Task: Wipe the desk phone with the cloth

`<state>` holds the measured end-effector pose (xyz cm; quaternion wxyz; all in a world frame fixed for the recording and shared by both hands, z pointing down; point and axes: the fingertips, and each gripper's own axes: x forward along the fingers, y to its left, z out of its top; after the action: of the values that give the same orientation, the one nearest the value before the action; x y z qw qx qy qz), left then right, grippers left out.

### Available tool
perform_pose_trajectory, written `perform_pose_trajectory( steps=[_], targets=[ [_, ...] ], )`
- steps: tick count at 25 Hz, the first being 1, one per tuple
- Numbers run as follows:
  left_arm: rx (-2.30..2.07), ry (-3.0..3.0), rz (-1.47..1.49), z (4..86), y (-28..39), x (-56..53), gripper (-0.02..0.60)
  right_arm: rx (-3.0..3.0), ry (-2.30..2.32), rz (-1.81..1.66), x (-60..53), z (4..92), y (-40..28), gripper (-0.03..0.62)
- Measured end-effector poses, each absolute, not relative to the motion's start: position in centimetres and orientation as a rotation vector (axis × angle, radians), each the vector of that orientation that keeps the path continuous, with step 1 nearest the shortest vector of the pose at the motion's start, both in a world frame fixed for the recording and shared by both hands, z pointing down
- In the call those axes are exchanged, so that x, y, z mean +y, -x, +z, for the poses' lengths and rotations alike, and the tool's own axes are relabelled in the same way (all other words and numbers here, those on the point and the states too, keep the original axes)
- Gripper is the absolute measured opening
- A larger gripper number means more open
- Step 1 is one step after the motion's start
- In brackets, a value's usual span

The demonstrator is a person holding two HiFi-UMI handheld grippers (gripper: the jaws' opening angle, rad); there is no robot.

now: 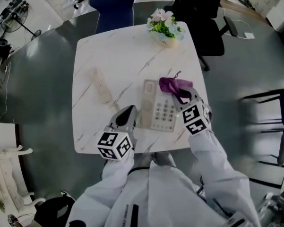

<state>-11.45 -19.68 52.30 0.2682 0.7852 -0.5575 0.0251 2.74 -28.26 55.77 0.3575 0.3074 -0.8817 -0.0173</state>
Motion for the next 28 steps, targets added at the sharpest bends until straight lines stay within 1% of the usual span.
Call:
perform_pose_trajectory(
  steps=[28],
  targets=[
    [-1.465,-2.146,0.064,51.9,10.8,-17.1,-0.003,-2.239,-0.762,0.013,-24.1,57.0,-2.7,0.043]
  ],
)
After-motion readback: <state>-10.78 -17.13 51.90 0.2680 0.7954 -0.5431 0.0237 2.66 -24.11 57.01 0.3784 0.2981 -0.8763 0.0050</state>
